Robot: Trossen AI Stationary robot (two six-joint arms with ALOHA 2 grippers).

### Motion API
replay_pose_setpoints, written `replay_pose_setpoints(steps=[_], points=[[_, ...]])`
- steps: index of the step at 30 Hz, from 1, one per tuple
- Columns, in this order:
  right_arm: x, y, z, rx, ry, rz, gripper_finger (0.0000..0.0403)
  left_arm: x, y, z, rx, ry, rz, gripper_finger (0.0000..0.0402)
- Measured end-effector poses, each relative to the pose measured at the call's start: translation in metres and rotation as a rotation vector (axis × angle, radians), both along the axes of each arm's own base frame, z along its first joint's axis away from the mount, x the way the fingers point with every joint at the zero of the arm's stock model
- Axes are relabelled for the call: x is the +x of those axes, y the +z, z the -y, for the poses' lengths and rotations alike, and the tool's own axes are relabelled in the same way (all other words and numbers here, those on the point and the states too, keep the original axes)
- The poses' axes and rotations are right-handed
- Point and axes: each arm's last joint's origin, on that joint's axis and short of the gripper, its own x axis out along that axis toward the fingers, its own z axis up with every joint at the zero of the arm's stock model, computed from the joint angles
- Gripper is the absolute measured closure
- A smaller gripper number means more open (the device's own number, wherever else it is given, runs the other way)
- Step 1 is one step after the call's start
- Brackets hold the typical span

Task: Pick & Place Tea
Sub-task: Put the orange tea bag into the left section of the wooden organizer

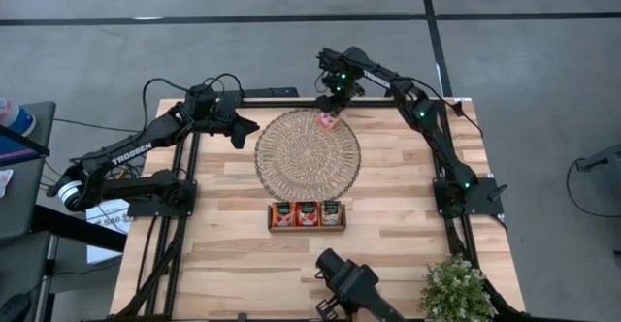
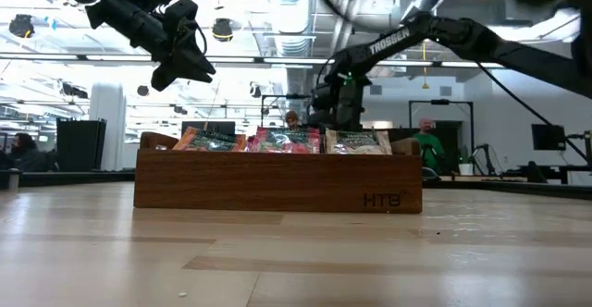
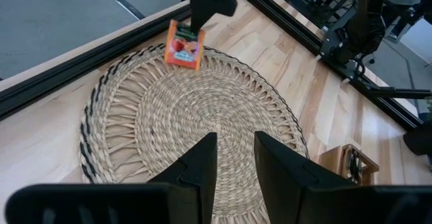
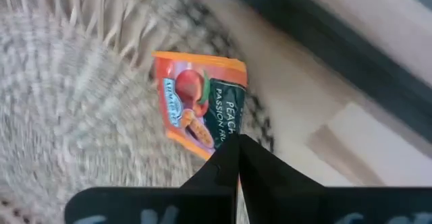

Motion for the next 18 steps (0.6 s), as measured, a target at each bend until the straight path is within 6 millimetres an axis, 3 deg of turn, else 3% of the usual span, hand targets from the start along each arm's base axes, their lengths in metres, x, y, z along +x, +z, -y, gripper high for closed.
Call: replay_pose_setpoints(steps=[7, 18], points=[[0.008, 0.040, -0.029, -0.184, 0.146, -0.080, 0.0403, 0.000, 0.000, 0.001, -0.011, -0.025, 0.010, 0.0312], [0.036, 0.112, -0.111, -0.388, 0.442, 0.049, 0.0403, 0.011, 0.015, 0.004, 0.025, -0.083, 0.166, 0.0312]])
